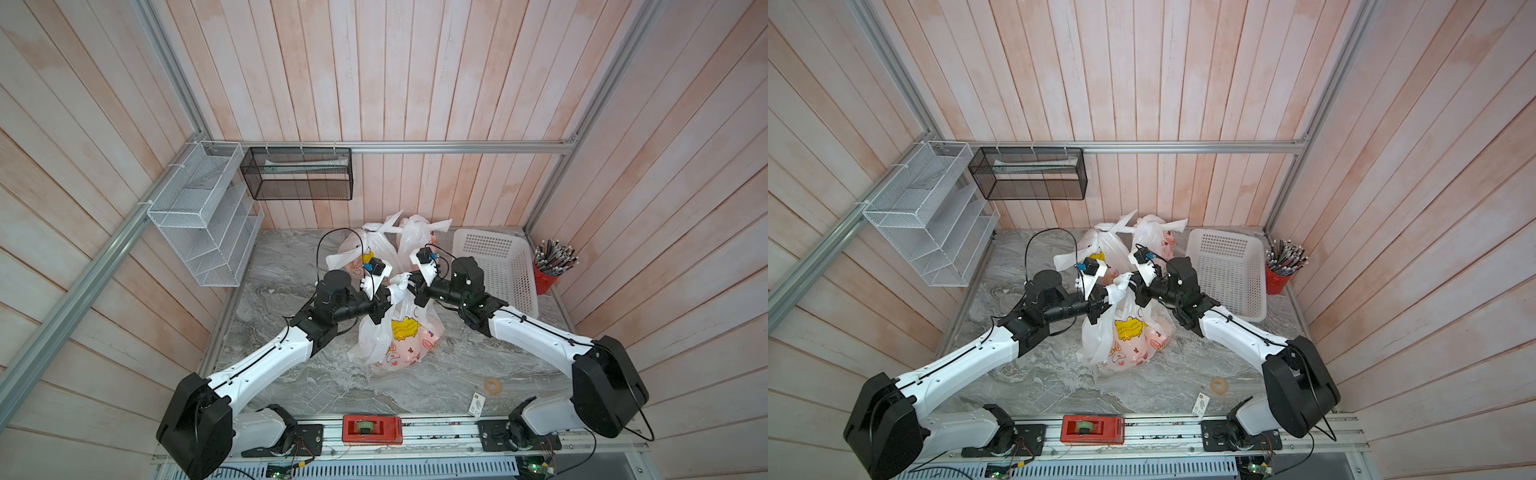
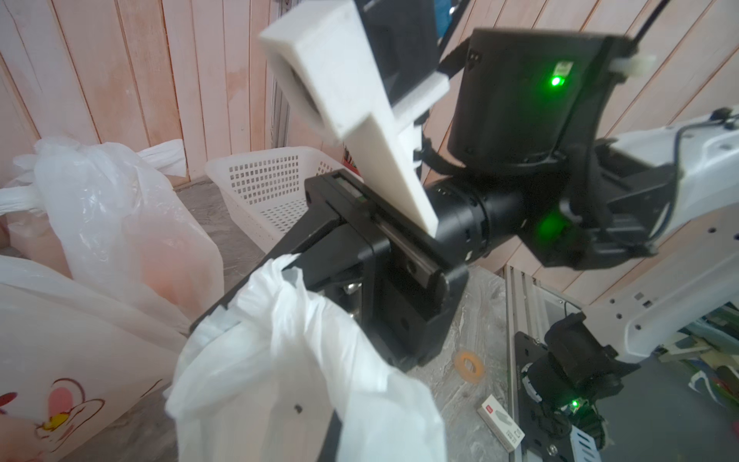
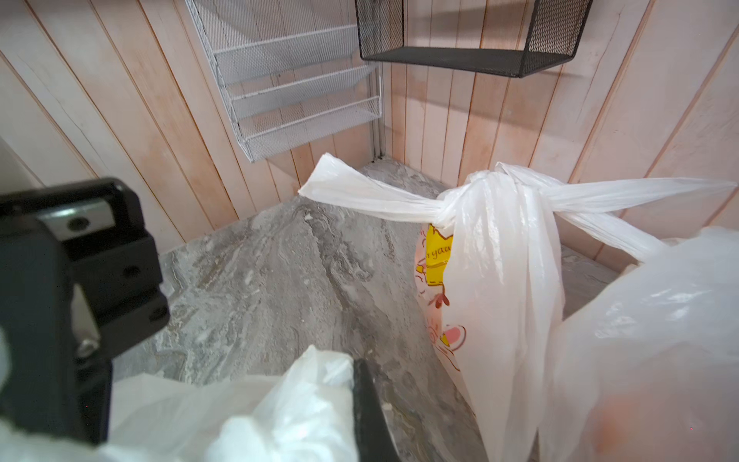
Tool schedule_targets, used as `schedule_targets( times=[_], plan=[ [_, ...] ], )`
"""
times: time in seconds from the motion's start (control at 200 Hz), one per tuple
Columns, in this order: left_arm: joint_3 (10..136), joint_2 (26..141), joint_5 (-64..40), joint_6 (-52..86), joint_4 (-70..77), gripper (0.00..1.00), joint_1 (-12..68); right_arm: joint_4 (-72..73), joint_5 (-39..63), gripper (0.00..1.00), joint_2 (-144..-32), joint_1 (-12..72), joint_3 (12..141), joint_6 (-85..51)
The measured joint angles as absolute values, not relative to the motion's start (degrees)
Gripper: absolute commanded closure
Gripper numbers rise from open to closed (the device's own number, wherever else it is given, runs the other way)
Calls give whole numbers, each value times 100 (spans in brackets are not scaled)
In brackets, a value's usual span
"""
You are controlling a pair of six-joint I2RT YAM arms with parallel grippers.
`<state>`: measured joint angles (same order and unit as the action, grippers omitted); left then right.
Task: Place the oranges into plastic bags & tie knots
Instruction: Tie the plastic bag at the center of the board.
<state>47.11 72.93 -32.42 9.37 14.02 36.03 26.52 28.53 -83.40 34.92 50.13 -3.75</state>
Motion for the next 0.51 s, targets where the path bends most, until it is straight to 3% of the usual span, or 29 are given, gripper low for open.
schedule_targets(
  times=[0.255, 0.39, 0.505],
  plan=[
    [4313, 7625, -2974, 1378, 2314, 100, 3920, 4300, 3039, 100, -8501, 3592, 4303, -1422],
    [4060, 7642, -2864, 1455, 2740, 75, 3972, 5048, 3037, 100, -8527, 3640, 4023, -1774],
    [3822, 7564, -2792, 1393, 2899, 61, 3994, 5586, 3000, 100, -8541, 3634, 3739, -1916]
  ],
)
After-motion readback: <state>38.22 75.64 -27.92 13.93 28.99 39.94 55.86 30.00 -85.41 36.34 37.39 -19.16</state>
